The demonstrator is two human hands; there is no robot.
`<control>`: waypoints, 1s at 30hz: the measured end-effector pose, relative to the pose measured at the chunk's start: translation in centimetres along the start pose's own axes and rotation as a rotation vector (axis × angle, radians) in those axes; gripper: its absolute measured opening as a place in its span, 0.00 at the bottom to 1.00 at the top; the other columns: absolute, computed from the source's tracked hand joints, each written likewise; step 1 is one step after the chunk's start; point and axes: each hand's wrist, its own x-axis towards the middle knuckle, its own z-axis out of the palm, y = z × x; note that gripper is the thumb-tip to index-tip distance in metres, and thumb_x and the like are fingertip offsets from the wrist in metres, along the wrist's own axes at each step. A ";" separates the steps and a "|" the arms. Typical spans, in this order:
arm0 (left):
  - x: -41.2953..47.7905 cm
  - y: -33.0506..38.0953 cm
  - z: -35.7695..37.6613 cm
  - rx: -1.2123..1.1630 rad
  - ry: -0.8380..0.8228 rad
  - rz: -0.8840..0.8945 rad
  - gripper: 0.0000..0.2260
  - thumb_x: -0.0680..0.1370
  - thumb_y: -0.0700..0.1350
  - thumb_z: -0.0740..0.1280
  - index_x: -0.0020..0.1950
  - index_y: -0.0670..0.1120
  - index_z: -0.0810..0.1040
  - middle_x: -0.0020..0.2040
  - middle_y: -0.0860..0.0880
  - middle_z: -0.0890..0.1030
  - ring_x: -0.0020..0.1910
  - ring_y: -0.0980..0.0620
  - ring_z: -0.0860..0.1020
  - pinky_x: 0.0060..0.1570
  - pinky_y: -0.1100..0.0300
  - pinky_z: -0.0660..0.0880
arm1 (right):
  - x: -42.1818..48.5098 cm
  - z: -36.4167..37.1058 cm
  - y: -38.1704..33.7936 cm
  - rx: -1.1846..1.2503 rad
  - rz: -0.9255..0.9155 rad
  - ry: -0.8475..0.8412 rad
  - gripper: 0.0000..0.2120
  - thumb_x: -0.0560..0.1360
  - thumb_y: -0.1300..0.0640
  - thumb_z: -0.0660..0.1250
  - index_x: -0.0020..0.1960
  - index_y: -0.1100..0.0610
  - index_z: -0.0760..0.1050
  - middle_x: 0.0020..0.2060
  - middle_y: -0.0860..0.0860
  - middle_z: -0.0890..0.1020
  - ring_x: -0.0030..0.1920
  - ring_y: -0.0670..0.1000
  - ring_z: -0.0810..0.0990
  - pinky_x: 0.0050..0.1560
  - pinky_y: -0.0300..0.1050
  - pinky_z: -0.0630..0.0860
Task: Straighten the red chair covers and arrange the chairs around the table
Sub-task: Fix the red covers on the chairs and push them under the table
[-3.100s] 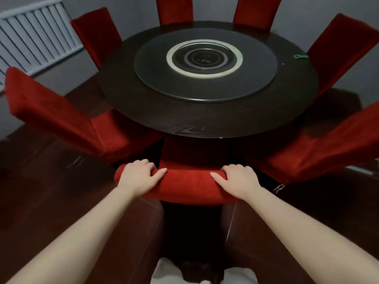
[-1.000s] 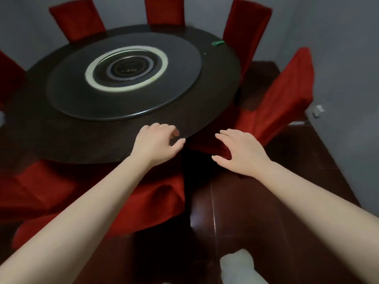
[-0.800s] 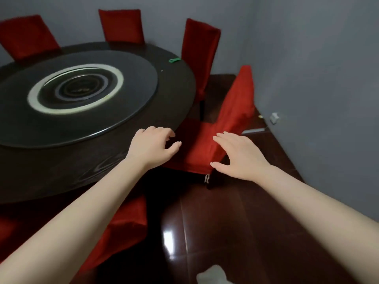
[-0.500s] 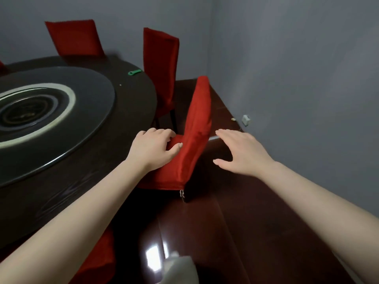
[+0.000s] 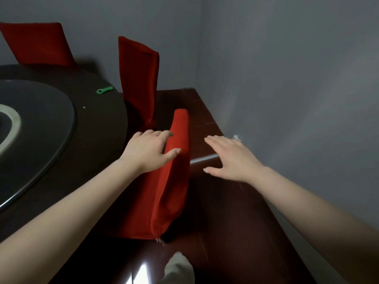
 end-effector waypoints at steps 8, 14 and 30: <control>9.3 -3.2 -0.1 0.017 -0.023 -0.134 0.30 0.77 0.69 0.54 0.73 0.54 0.67 0.63 0.53 0.79 0.65 0.48 0.74 0.61 0.48 0.71 | 11.4 2.1 6.3 0.067 -0.175 -0.043 0.43 0.72 0.30 0.61 0.79 0.51 0.55 0.78 0.49 0.60 0.77 0.49 0.56 0.75 0.48 0.54; 11.3 -6.4 1.6 -0.002 -0.015 -0.466 0.28 0.78 0.68 0.55 0.73 0.54 0.67 0.62 0.55 0.79 0.65 0.49 0.74 0.59 0.51 0.70 | 24.8 3.7 8.3 0.025 -0.508 -0.112 0.42 0.73 0.30 0.60 0.79 0.52 0.57 0.78 0.49 0.60 0.77 0.49 0.56 0.75 0.49 0.54; 4.1 12.4 13.6 -0.199 0.120 -1.707 0.25 0.81 0.65 0.51 0.63 0.52 0.78 0.55 0.50 0.83 0.57 0.47 0.78 0.60 0.51 0.71 | 32.7 10.7 5.9 -0.139 -1.247 -0.305 0.32 0.78 0.32 0.41 0.50 0.46 0.80 0.44 0.48 0.84 0.48 0.53 0.82 0.42 0.47 0.70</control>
